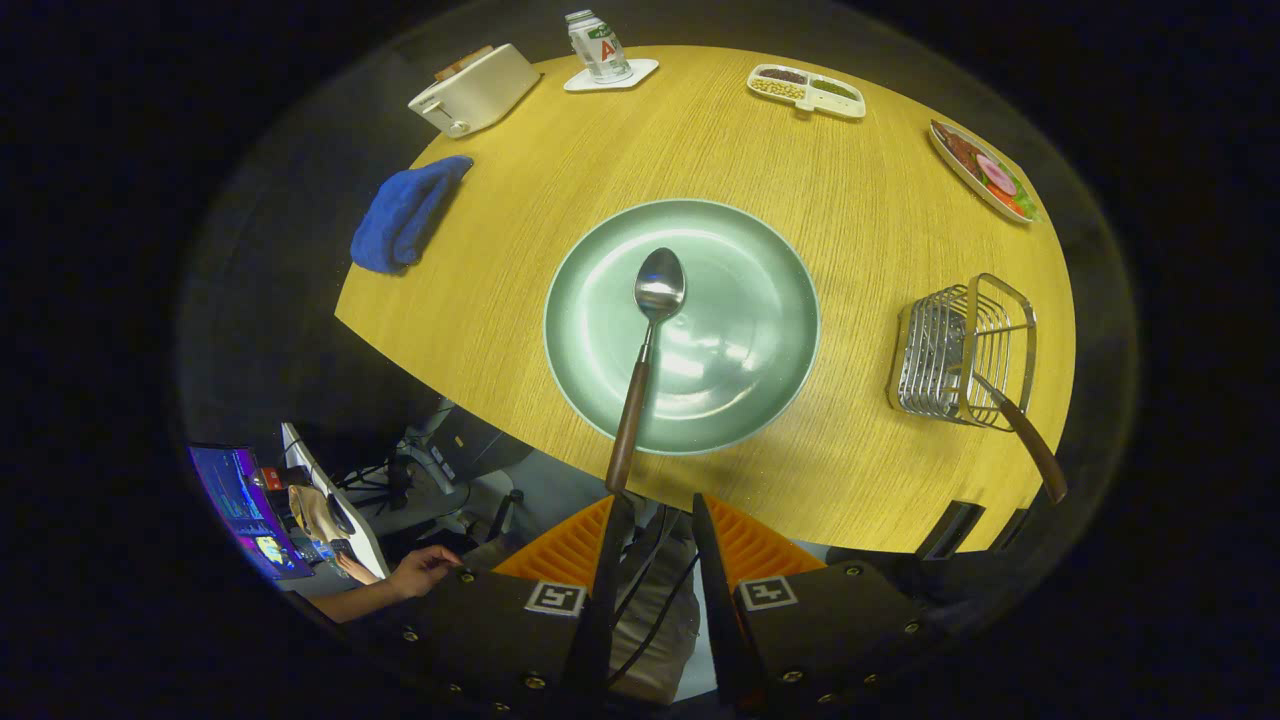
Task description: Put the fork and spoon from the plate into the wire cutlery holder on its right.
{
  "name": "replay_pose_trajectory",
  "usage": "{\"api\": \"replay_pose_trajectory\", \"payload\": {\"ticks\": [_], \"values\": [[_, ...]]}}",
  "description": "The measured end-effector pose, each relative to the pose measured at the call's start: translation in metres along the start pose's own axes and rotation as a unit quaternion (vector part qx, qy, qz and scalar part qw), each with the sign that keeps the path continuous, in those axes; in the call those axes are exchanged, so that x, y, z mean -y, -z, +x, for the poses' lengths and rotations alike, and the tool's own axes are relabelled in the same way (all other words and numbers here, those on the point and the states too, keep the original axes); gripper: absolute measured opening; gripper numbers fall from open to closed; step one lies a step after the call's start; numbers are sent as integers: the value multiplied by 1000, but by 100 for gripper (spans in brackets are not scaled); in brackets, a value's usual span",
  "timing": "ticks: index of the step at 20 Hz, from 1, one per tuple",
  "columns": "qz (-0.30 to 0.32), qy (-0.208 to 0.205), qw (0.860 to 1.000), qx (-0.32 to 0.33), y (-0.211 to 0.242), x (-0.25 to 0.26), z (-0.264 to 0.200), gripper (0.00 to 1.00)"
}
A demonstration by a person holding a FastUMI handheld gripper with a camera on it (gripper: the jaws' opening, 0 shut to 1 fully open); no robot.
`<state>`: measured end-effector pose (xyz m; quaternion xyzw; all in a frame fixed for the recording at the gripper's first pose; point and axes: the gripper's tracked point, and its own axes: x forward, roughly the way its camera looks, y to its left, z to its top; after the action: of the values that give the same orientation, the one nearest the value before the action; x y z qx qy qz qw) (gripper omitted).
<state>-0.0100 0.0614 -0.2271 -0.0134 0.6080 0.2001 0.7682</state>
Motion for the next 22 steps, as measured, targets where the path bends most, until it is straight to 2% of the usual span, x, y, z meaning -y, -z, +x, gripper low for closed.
{"api": "replay_pose_trajectory", "payload": {"ticks": [3, 10, 22], "values": [[8, -10, 1000, 2, -2, -14, 17, 41], [31, -2, 999, -10, 0, -16, 51, 41], [51, -11, 999, -8, -3, -24, 75, 41]]}}
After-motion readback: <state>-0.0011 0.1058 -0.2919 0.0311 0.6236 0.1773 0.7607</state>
